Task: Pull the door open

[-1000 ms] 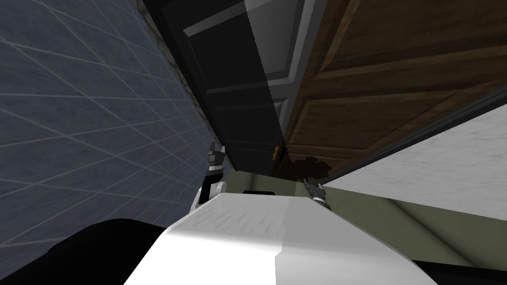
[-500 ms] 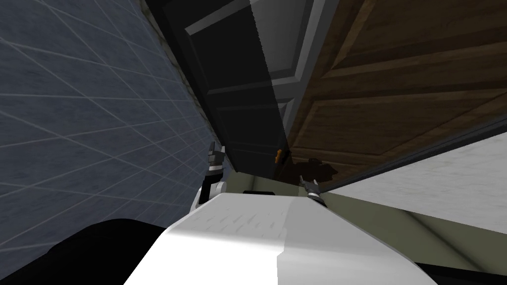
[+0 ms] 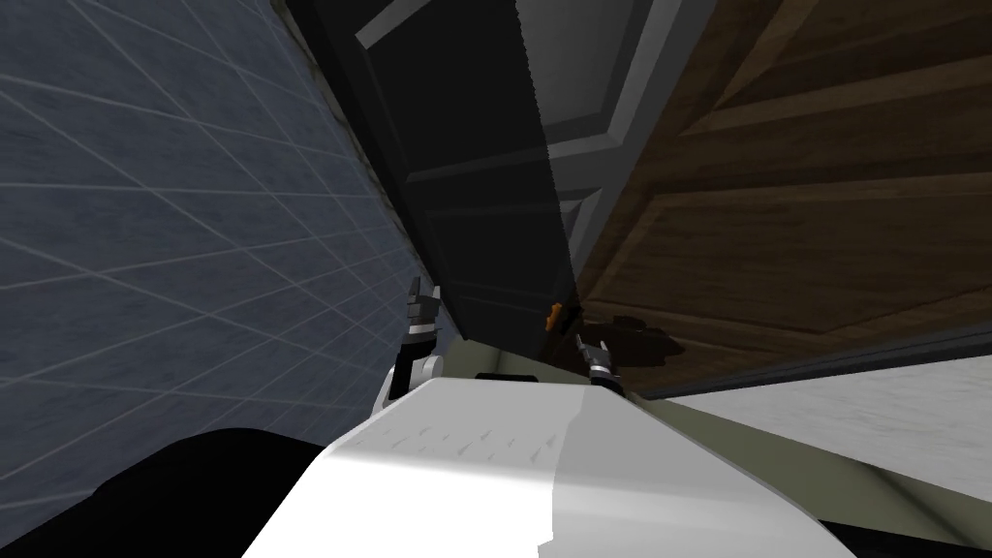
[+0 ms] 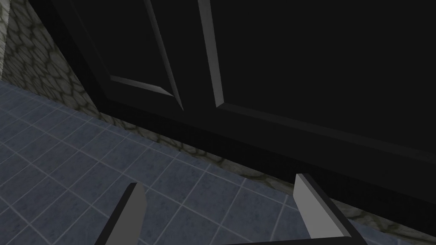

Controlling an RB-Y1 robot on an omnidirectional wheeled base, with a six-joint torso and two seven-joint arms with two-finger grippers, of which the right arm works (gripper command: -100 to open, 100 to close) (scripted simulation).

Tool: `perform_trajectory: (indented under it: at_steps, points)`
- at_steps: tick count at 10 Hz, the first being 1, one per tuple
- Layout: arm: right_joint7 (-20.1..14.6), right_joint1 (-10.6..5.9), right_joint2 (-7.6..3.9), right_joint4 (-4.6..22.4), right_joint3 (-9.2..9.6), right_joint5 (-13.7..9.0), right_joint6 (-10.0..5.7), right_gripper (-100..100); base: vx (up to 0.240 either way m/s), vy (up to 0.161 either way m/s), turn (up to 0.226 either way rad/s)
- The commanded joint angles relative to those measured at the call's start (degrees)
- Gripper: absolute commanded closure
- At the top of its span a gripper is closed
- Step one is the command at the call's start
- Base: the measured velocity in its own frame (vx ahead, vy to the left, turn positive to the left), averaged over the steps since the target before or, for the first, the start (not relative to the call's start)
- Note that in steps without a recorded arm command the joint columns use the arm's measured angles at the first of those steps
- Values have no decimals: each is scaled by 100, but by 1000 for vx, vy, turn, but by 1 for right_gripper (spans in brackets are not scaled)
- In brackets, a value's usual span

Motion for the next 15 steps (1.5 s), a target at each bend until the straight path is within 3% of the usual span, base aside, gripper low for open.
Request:
perform_trajectory:
  at_steps: [1, 2, 5, 6, 11, 12, 15]
  points:
    - [21, -51, 67, -174, 47, 23, 31, -100, 183, 43, 99]
    - [22, -131, 112, -218, 87, 43, 32, -100, 196, 38, 121]
    - [-4, -169, 117, -136, 98, 50, -16, -100, 75, 1, 16]
    - [-4, -169, 117, -136, 98, 50, -16, 100, 0, 0, 0]
    - [-4, -169, 117, -136, 98, 50, -16, 100, -3, 5, 9]
    - [-1, -58, 91, -64, 62, 26, 0, 100, -114, 1, -24]
    - [2, 4, 61, -24, 26, 7, 1, 100, -136, 13, -33]
